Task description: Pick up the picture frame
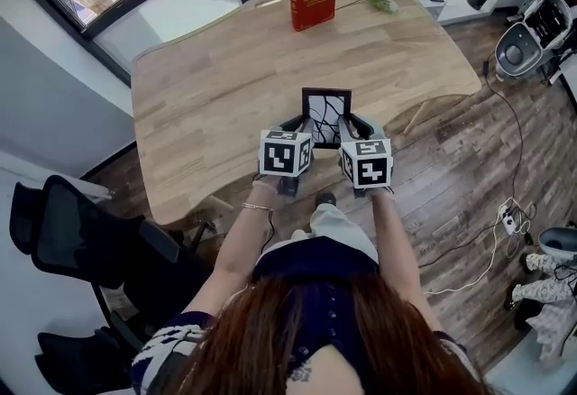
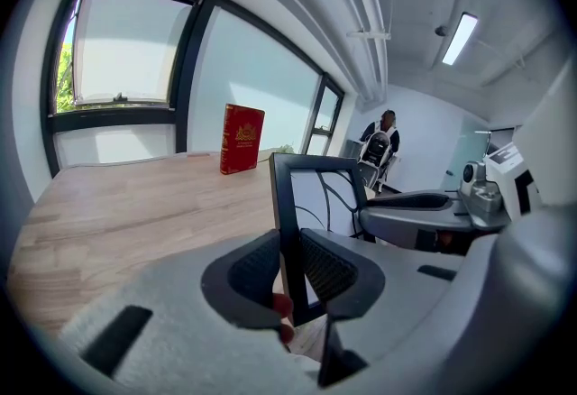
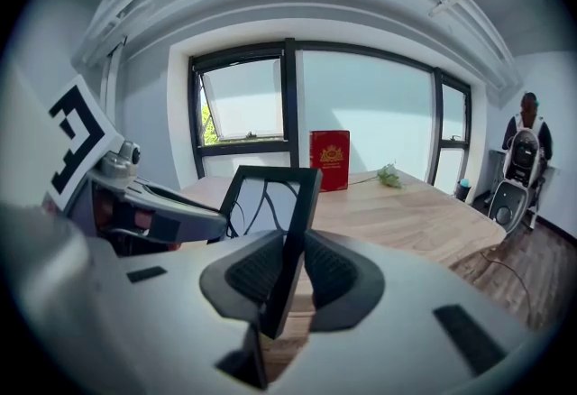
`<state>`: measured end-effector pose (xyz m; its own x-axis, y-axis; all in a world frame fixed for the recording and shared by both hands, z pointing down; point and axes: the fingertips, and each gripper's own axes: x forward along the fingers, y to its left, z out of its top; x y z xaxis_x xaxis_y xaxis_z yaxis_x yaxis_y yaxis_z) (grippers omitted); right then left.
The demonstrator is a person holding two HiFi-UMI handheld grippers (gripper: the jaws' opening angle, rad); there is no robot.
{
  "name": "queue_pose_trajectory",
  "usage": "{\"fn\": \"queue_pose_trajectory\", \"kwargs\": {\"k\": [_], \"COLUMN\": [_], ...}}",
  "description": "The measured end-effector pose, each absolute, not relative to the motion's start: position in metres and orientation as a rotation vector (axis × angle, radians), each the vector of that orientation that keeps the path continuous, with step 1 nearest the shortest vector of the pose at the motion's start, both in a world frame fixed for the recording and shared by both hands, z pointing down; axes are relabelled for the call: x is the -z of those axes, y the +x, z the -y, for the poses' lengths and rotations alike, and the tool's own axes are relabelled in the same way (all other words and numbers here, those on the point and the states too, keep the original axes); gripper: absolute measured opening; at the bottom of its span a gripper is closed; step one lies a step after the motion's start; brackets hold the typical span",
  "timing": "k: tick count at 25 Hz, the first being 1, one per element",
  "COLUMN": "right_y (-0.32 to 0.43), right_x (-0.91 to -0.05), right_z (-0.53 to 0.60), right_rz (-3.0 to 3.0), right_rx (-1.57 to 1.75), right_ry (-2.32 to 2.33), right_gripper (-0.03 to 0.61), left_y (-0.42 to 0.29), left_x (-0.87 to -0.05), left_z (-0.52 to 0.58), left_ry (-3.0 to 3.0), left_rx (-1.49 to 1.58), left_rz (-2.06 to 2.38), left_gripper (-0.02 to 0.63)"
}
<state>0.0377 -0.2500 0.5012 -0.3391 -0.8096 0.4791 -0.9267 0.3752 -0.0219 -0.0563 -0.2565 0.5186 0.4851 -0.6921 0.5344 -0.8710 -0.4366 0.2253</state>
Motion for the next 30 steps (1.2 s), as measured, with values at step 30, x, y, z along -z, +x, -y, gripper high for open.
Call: {"fn": "queue_pose_trajectory", "kwargs": {"k": [30], "right_y": [0.023], "right_x": [-0.416], "right_z": [0.157], "right_rz": [2.326], "right_rx": [-0.234], "right_ry": [1.676], "right_gripper": [0.077], "left_y": [-0.073], "left_x": [-0.432], "left_z": [0.168], "left_ry": [2.412], "left_rx": [-0.387], "left_rz": [1.351], "left_gripper": [0.085]}}
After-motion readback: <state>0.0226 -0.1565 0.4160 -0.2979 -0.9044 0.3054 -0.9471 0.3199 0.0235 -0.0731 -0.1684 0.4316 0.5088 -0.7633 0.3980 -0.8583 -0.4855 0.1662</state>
